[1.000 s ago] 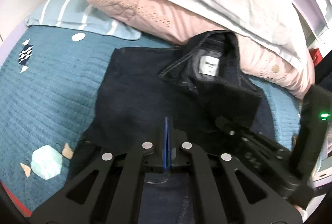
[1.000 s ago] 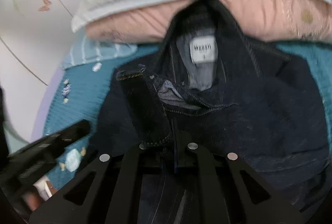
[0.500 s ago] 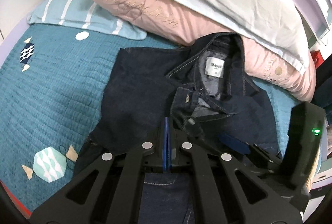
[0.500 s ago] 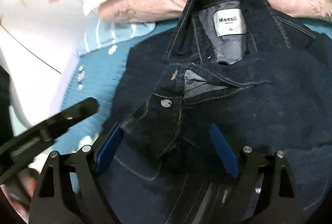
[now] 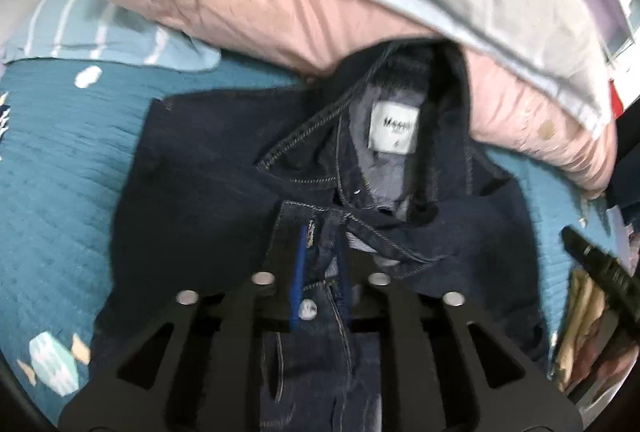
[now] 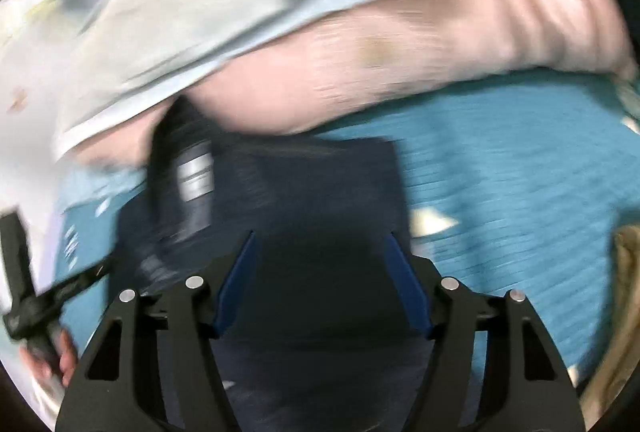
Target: Fold large clothes
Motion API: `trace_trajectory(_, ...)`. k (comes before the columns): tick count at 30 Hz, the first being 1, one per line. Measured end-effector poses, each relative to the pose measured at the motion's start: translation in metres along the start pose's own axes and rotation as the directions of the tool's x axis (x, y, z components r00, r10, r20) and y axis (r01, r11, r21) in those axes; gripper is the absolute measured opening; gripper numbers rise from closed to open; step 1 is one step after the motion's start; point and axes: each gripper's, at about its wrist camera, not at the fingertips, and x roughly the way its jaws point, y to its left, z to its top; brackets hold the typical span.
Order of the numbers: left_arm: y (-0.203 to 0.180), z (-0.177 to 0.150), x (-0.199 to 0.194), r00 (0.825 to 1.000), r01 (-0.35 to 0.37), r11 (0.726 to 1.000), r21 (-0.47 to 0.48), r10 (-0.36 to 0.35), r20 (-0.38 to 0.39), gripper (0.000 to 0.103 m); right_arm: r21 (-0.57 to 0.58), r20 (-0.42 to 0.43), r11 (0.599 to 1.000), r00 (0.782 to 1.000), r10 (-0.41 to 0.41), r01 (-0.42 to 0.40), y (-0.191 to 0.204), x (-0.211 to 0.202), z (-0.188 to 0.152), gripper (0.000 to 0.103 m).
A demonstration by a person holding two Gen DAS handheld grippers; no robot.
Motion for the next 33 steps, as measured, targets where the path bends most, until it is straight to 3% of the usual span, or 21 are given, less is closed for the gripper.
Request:
trace_trajectory(4,0.008,-0.005,0.029,1.000,0.003,1.000,-0.023,-0.003,-0.009,0.018,0.023,-0.026,0.999,0.999,-0.028,0.028,-0.013,0.028,0.004,0.062)
trace_trajectory(6,0.012,-0.009,0.031,0.999,0.019,0.999,-0.035,-0.018,0.037,0.017,0.001,-0.039,0.999,0.999,-0.035,0.035,-0.009,0.041,0.003,0.050)
trace_trajectory(7,0.014,-0.010,0.033,0.998,0.027,0.999,-0.043,-0.025,0.059,0.014,-0.026,-0.057,0.998,0.997,-0.059,0.058,-0.005,0.052,0.001,0.031)
trace_trajectory(8,0.016,-0.012,0.036,0.998,0.031,0.998,-0.052,-0.027,0.065,0.001,-0.056,-0.066,0.994,0.993,-0.097,0.094,-0.001,0.061,-0.002,0.019)
trace_trajectory(10,0.021,-0.012,0.044,0.999,0.004,0.996,-0.086,0.000,0.053,0.000,-0.100,-0.068,0.985,0.986,-0.150,0.143,0.001,0.071,-0.008,0.013)
trace_trajectory(11,0.020,-0.012,0.043,0.998,-0.014,0.996,-0.083,0.019,0.061,0.000,-0.095,-0.056,0.984,0.986,-0.155,0.149,0.000,0.069,-0.011,0.011)
trace_trajectory(13,0.008,-0.011,0.030,0.971,-0.197,0.980,-0.010,0.196,0.140,0.000,-0.056,-0.044,0.987,0.987,-0.156,0.153,-0.003,0.059,-0.010,0.004)
trace_trajectory(14,0.006,-0.011,0.024,0.958,-0.237,0.971,0.021,0.231,0.170,0.000,-0.048,-0.033,0.987,0.988,-0.152,0.151,-0.004,0.054,-0.009,0.004)
trace_trajectory(16,0.019,-0.007,0.024,0.973,-0.189,0.982,0.002,0.187,0.136,0.000,-0.091,-0.051,0.980,0.982,-0.183,0.177,-0.005,0.069,-0.012,0.004)
trace_trajectory(17,0.026,-0.005,0.029,0.972,-0.208,0.978,-0.010,0.208,0.113,0.000,-0.113,-0.061,0.975,0.978,-0.197,0.189,-0.006,0.078,-0.015,0.004)
trace_trajectory(18,0.037,-0.005,0.039,0.968,-0.239,0.971,-0.024,0.241,0.068,0.000,-0.138,-0.037,0.969,0.976,-0.214,0.207,-0.004,0.081,-0.018,0.004)
trace_trajectory(20,0.047,-0.005,0.038,0.978,-0.200,0.979,-0.036,0.202,0.054,0.000,-0.172,-0.004,0.954,0.969,-0.248,0.244,0.005,0.075,-0.021,0.005)
trace_trajectory(22,0.047,-0.005,0.023,0.979,-0.185,0.982,-0.034,0.187,0.077,0.000,-0.146,0.002,0.971,0.981,-0.192,0.190,0.005,0.058,-0.021,0.008)
trace_trajectory(26,0.026,-0.007,-0.011,0.987,-0.100,0.994,0.038,0.094,0.130,0.000,-0.096,0.103,0.993,0.993,-0.061,0.071,0.006,0.015,-0.024,0.013)
trace_trajectory(31,-0.029,-0.007,-0.022,0.983,-0.004,0.991,0.134,-0.020,0.182,0.000,-0.162,0.208,0.985,0.974,0.088,-0.054,0.042,-0.001,-0.029,0.013)
trace_trajectory(33,-0.052,-0.011,-0.018,0.973,-0.032,0.987,0.157,-0.004,0.230,0.000,-0.204,0.189,0.976,0.976,0.113,-0.073,0.061,0.016,-0.028,0.013)
